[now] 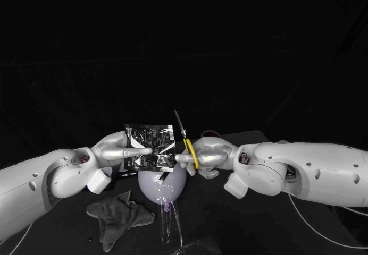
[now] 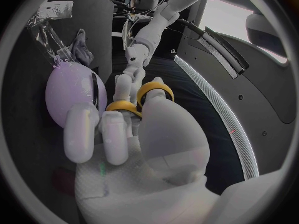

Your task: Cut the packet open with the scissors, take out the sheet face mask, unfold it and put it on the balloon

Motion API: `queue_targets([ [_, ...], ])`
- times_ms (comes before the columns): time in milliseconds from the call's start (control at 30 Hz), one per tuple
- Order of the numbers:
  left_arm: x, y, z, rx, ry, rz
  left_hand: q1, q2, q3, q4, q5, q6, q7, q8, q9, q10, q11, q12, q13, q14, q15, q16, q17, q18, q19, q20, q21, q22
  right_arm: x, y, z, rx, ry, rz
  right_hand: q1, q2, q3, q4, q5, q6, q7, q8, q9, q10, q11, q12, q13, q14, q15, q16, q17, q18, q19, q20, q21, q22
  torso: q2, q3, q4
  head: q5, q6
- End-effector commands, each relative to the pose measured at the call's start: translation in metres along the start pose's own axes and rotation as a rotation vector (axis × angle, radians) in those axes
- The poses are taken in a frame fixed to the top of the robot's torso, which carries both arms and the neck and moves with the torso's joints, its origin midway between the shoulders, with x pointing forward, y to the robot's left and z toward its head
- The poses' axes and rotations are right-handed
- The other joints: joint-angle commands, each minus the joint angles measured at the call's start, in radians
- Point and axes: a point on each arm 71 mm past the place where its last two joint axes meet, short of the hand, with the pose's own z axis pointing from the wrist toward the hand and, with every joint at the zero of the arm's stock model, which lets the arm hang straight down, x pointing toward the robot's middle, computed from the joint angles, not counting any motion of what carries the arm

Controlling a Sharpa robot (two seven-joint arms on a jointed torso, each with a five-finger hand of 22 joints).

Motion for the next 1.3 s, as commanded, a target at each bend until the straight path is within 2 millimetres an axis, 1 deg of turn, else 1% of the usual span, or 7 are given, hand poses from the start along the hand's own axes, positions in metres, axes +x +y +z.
queue_targets([
  [33, -0.001, -0.002, 0.000, 0.020, -0.004, -0.022, -0.002, 0.009, 0.000, -0.007, 0.004, 0.002, 0.003, 0.002, 0.116, 0.010, -0.003, 0.002, 0.000, 0.002, -0.008, 0.000, 0.002, 0.014, 0.005, -0.004, 0.004, 0.000, -0.006, 0.001, -0.001, -0.020, -0.044, -0.011, 0.080, 0.147, -0.011, -0.009, -0.003, 0.101, -0.122, 0.256, 0.239, 0.184, -0.166, 0.827, 0.266, 0.101, -0.075, 0.010, 0.202, 0.000, 0.018, -0.032, 0.028, 0.184, 0.000, -0.0007, -0.0004, 0.000, 0.002],
  [367, -0.009, -0.004, -0.010, 0.052, -0.076, -0.070, -0.003, 0.009, 0.000, -0.007, 0.004, 0.001, 0.003, 0.002, 0.116, 0.009, -0.003, 0.001, -0.001, 0.001, -0.008, -0.001, 0.002, 0.014, 0.005, -0.004, 0.004, 0.000, -0.030, -0.005, -0.010, -0.027, -0.138, -0.006, 0.085, 0.145, -0.014, -0.011, -0.003, 0.091, -0.123, 0.261, 0.257, 0.178, -0.167, 0.821, 0.265, 0.101, -0.076, 0.011, 0.203, 0.000, 0.020, -0.033, 0.031, 0.186, 0.000, -0.0011, 0.0004, 0.006, 0.001],
  [633, -0.018, -0.006, -0.029, 0.083, -0.170, -0.113, -0.004, 0.010, 0.001, -0.006, 0.004, 0.000, 0.003, 0.001, 0.117, 0.008, -0.003, 0.001, -0.001, 0.000, -0.007, -0.001, 0.003, 0.014, 0.004, -0.003, 0.004, 0.000, -0.049, -0.009, -0.018, -0.052, -0.206, 0.002, 0.093, 0.141, -0.018, -0.020, -0.003, 0.081, -0.124, 0.251, 0.260, 0.175, -0.167, 0.815, 0.263, 0.101, -0.077, 0.011, 0.205, -0.001, 0.021, -0.034, 0.035, 0.188, -0.002, -0.0021, 0.0000, 0.023, -0.008],
  [800, -0.022, -0.005, -0.045, 0.091, -0.231, -0.123, -0.004, 0.010, 0.001, -0.007, 0.004, 0.000, 0.003, 0.001, 0.117, 0.008, -0.002, 0.000, -0.001, 0.000, -0.007, -0.002, 0.003, 0.014, 0.004, -0.004, 0.004, 0.000, -0.058, -0.011, -0.022, -0.069, -0.241, 0.003, 0.099, 0.141, -0.019, -0.025, -0.003, 0.078, -0.124, 0.249, 0.262, 0.173, -0.168, 0.810, 0.259, 0.101, -0.077, 0.012, 0.206, -0.002, 0.022, -0.034, 0.038, 0.189, -0.003, -0.0027, 0.0024, 0.047, -0.024],
  [1100, -0.025, 0.013, -0.085, 0.051, -0.329, -0.137, -0.004, 0.010, 0.002, -0.007, 0.004, 0.000, 0.003, 0.001, 0.117, 0.007, -0.002, 0.000, -0.001, 0.000, -0.007, -0.002, 0.003, 0.014, 0.004, -0.004, 0.004, 0.000, -0.081, -0.018, -0.029, -0.074, -0.319, -0.001, 0.104, 0.140, -0.020, -0.030, -0.003, 0.078, -0.124, 0.247, 0.263, 0.172, -0.168, 0.807, 0.257, 0.102, -0.077, 0.013, 0.210, -0.003, 0.024, -0.034, 0.042, 0.191, -0.012, -0.0119, 0.0078, 0.115, -0.069],
  [1133, -0.024, 0.017, -0.089, 0.042, -0.338, -0.140, -0.004, 0.010, 0.002, -0.007, 0.004, 0.000, 0.003, 0.001, 0.118, 0.007, -0.002, 0.000, -0.001, 0.000, -0.007, -0.002, 0.003, 0.014, 0.004, -0.004, 0.004, 0.000, -0.083, -0.019, -0.029, -0.072, -0.325, -0.002, 0.104, 0.140, -0.020, -0.030, -0.003, 0.078, -0.124, 0.247, 0.263, 0.172, -0.168, 0.807, 0.257, 0.102, -0.077, 0.013, 0.210, -0.003, 0.024, -0.034, 0.042, 0.191, -0.014, -0.0135, 0.0091, 0.131, -0.078],
  [1300, -0.022, 0.030, -0.111, 0.002, -0.370, -0.138, -0.004, 0.009, 0.002, -0.007, 0.005, -0.001, 0.003, 0.001, 0.118, 0.007, -0.002, 0.000, -0.001, -0.001, -0.007, -0.002, 0.004, 0.014, 0.004, -0.004, 0.004, 0.000, -0.089, -0.024, -0.028, -0.066, -0.345, -0.005, 0.104, 0.140, -0.020, -0.030, -0.003, 0.077, -0.124, 0.247, 0.263, 0.172, -0.168, 0.806, 0.256, 0.102, -0.077, 0.013, 0.210, -0.003, 0.024, -0.034, 0.043, 0.191, -0.020, -0.0175, 0.0130, 0.177, -0.101],
])
